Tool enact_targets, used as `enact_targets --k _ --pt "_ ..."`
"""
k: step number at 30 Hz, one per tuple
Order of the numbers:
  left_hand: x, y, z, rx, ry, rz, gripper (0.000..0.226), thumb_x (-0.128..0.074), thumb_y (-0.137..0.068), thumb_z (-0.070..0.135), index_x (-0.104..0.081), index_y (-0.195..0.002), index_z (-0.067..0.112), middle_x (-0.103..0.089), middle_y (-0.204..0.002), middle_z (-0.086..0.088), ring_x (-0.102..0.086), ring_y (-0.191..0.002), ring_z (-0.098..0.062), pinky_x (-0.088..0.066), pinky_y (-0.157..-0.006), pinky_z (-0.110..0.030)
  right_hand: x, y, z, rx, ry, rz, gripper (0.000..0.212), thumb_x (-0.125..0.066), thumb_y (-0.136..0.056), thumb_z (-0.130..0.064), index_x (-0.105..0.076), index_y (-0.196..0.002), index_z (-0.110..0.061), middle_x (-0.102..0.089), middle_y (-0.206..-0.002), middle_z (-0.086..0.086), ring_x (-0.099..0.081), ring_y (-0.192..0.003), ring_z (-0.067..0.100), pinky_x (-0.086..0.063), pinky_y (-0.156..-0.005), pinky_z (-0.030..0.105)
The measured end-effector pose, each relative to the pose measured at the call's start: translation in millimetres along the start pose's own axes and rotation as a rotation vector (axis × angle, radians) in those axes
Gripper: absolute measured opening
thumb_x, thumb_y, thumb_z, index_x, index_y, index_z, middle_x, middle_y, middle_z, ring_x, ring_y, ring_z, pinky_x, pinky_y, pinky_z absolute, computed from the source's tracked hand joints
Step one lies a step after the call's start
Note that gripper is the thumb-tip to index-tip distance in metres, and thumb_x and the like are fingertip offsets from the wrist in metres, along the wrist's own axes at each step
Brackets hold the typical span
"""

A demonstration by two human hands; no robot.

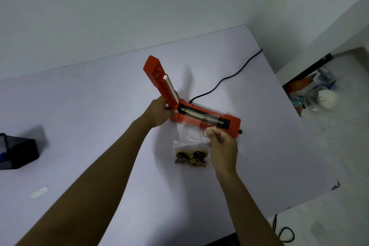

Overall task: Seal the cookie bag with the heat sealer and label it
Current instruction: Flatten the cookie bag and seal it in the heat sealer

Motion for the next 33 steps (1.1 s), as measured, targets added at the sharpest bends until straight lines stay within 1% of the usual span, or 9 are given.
enact_targets --k 9,14,21,23,25,27,29,32,33 --pt "-1 -3 -2 0.001 -0.038 -0.021 0.046 -0.062 -0.09 0.016 -0.048 -0.134 0.014 -0.056 -0.133 -0.01 -0.052 -0.123 -0.03 -0.041 -0.108 -0.048 6 4 -4 0.02 0.003 -0.018 0.012 -0.062 -0.091 -0.02 -0.074 -0.092 -0.021 -0.074 -0.09 -0.005 -0.068 -0.09 0.014 -0.057 -0.085 0.043" --pt "-1 -4 -4 -0.011 -0.004 -0.004 0.04 -0.062 -0.089 0.012 -0.053 -0.128 0.016 -0.062 -0.123 -0.009 -0.058 -0.115 -0.028 -0.045 -0.104 -0.046 11 9 -10 0.033 -0.042 -0.043 0.016 -0.063 -0.091 -0.022 -0.071 -0.083 -0.032 -0.073 -0.085 -0.007 -0.067 -0.084 0.015 -0.056 -0.075 0.03" --pt "-3 -3 -7 0.005 0.021 0.007 0.041 -0.062 -0.089 0.01 -0.053 -0.128 0.015 -0.061 -0.126 -0.007 -0.057 -0.117 -0.026 -0.045 -0.104 -0.042 16 14 -10 0.024 -0.099 -0.128 0.017 -0.058 -0.094 -0.014 -0.07 -0.088 -0.023 -0.074 -0.084 -0.002 -0.065 -0.073 0.008 -0.052 -0.063 0.017" --pt "-5 4 -6 0.01 0.09 0.011 0.051 -0.062 -0.09 0.01 -0.043 -0.137 0.015 -0.056 -0.132 -0.004 -0.054 -0.12 -0.022 -0.045 -0.1 -0.032 17 15 -9 0.03 -0.089 -0.144 0.015 -0.058 -0.094 -0.014 -0.07 -0.091 -0.021 -0.074 -0.087 0.0 -0.066 -0.076 0.01 -0.052 -0.066 0.019" --pt "-9 17 -7 0.066 0.211 0.047 0.059 -0.063 -0.09 0.012 -0.032 -0.141 0.016 -0.051 -0.132 -0.002 -0.054 -0.117 -0.02 -0.048 -0.094 -0.032 17 15 -9 0.027 -0.082 -0.159 0.014 -0.058 -0.094 -0.015 -0.07 -0.092 -0.02 -0.075 -0.088 0.0 -0.065 -0.077 0.013 -0.052 -0.069 0.022" --pt "-10 34 -14 0.129 0.254 0.156 0.052 -0.06 -0.091 0.007 -0.036 -0.136 0.012 -0.055 -0.129 -0.008 -0.058 -0.111 -0.025 -0.053 -0.09 -0.036 16 17 -10 0.022 -0.083 -0.172 0.013 -0.057 -0.094 -0.016 -0.07 -0.092 -0.02 -0.075 -0.087 0.001 -0.064 -0.075 0.014 -0.052 -0.069 0.024" --pt "-12 55 -21 0.148 0.281 0.195 0.04 -0.054 -0.088 -0.001 -0.049 -0.126 0.012 -0.061 -0.121 -0.01 -0.061 -0.107 -0.025 -0.054 -0.084 -0.033 12 20 -13 0.01 -0.086 -0.188 0.013 -0.057 -0.095 -0.017 -0.07 -0.092 -0.018 -0.074 -0.087 0.001 -0.062 -0.074 0.013 -0.051 -0.068 0.025" --pt "-20 90 -23 0.14 0.388 -0.03 0.048 -0.045 -0.083 -0.014 -0.058 -0.121 0.013 -0.064 -0.118 -0.004 -0.062 -0.107 -0.018 -0.048 -0.068 -0.015 2 26 -16 -0.045 -0.113 -0.225 0.015 -0.057 -0.095 -0.019 -0.07 -0.089 -0.022 -0.074 -0.087 -0.001 -0.06 -0.075 0.014 -0.05 -0.066 0.027" --pt "-23 101 -24 0.153 0.395 -0.115 0.05 -0.045 -0.084 -0.014 -0.058 -0.123 0.014 -0.063 -0.12 -0.002 -0.061 -0.108 -0.014 -0.048 -0.068 -0.013 -2 28 -16 -0.064 -0.123 -0.236 0.015 -0.057 -0.094 -0.019 -0.071 -0.088 -0.023 -0.074 -0.087 -0.002 -0.059 -0.075 0.015 -0.05 -0.065 0.027"
Point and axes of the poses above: each hand's wrist, its own y-axis away from the middle knuckle, its own x-axis out of the back of the hand, z = x × y, the point moved 3 cm from there along -y, towards the middle knuckle
